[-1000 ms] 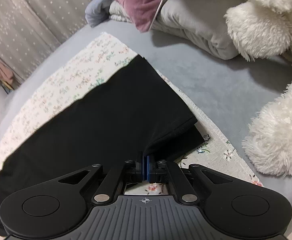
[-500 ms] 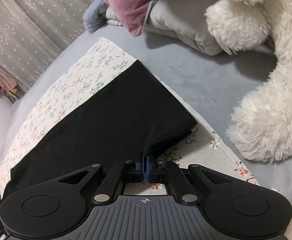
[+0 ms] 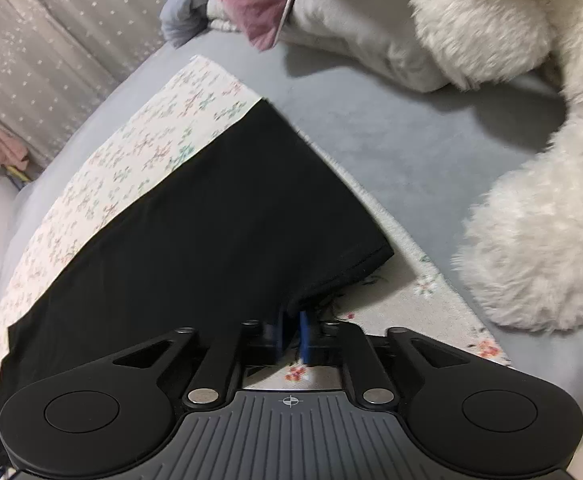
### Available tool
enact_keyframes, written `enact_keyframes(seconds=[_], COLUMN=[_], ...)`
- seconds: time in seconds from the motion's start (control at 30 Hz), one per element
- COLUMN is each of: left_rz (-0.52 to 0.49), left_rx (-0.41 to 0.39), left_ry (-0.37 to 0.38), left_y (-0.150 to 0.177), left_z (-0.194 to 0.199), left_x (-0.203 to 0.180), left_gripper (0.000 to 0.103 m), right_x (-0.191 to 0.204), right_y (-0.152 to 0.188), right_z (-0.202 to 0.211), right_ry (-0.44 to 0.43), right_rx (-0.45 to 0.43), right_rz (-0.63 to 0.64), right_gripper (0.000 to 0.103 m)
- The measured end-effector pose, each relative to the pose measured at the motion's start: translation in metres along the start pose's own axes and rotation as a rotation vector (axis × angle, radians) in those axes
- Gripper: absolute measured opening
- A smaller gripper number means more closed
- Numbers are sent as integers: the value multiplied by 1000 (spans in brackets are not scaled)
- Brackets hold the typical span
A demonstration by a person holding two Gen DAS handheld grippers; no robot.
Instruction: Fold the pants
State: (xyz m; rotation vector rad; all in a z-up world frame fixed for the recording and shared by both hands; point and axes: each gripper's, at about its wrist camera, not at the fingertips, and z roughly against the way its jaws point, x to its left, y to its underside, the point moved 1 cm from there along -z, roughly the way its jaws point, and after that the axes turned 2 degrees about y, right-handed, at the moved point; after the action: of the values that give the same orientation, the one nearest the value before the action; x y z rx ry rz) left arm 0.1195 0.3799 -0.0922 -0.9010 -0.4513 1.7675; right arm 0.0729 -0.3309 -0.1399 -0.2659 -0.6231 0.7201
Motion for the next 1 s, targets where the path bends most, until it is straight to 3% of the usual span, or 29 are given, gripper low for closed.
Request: enact_keyframes(seconds=[0.07, 0.13, 0.2, 0.27, 0.37, 0.5, 0.67, 0.8, 0.9, 0.97, 1.0], left_rz=[23, 23, 28, 15, -53, -121, -173, -274, -304, -294, -284], left_rx=[-44, -82, -101, -97, -52, 13, 74, 132, 155, 165, 162], left_ry=[-6, -16, -14, -18, -53, -130, -157, -179, -187, -196, -177], left_y=[-12, -28, -44, -59, -74, -93, -113, -119, -116, -110, -104], left_z=[16, 25, 21, 4, -34, -81, -127, -158, -174, -181, -182], left_x=[3, -3, -13, -27, -50, -67, -74, -82, -81, -78, -76], left_gripper=[58, 59, 67, 82, 84, 87, 92, 91, 79, 57, 51], right_x=[5, 20, 49, 82, 146, 223, 314, 389, 444, 482, 500], right_y=[1, 4, 5, 7, 15, 32, 57, 61, 59, 59, 61], right_z=[15, 29, 35, 31, 7, -35, -68, -100, -132, -153, -161], right_ry=[120, 230, 259, 188, 22, -198, -302, -418, -501, -530, -541], right_rx=[-78, -182, -250, -261, -217, -53, 5, 53, 115, 140, 154], right_rz=[24, 91, 186, 279, 459, 543, 746, 785, 773, 795, 809], right_gripper=[52, 59, 59, 66, 70, 70, 70, 70, 70, 70, 70])
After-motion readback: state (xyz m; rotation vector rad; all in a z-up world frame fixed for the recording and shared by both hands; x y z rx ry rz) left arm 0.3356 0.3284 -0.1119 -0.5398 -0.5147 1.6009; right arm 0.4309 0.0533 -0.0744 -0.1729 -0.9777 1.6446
